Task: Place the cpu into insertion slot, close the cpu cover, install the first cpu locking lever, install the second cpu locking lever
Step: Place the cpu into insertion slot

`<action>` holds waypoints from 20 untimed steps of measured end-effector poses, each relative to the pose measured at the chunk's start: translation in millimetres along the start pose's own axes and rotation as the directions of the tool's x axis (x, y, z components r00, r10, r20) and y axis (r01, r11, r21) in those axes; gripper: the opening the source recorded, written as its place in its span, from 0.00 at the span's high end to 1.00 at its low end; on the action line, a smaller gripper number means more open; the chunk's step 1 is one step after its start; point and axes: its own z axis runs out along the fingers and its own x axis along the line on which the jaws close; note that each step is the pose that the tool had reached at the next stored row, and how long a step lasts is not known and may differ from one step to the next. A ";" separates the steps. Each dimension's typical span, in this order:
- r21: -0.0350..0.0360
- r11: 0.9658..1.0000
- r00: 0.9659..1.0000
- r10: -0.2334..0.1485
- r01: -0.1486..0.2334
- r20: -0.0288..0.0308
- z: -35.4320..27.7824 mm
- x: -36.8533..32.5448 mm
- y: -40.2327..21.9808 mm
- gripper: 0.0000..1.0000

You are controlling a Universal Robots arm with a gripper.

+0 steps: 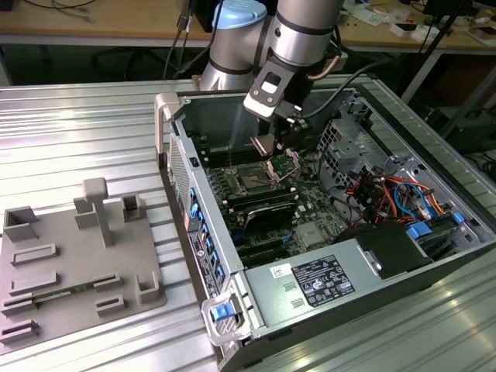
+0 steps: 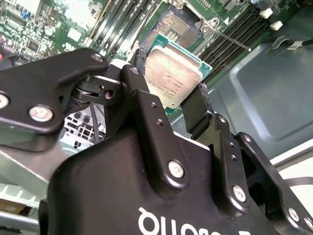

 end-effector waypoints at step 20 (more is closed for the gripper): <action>0.023 0.995 0.995 0.096 -0.096 -0.002 25.0 10.3 0.1 0.45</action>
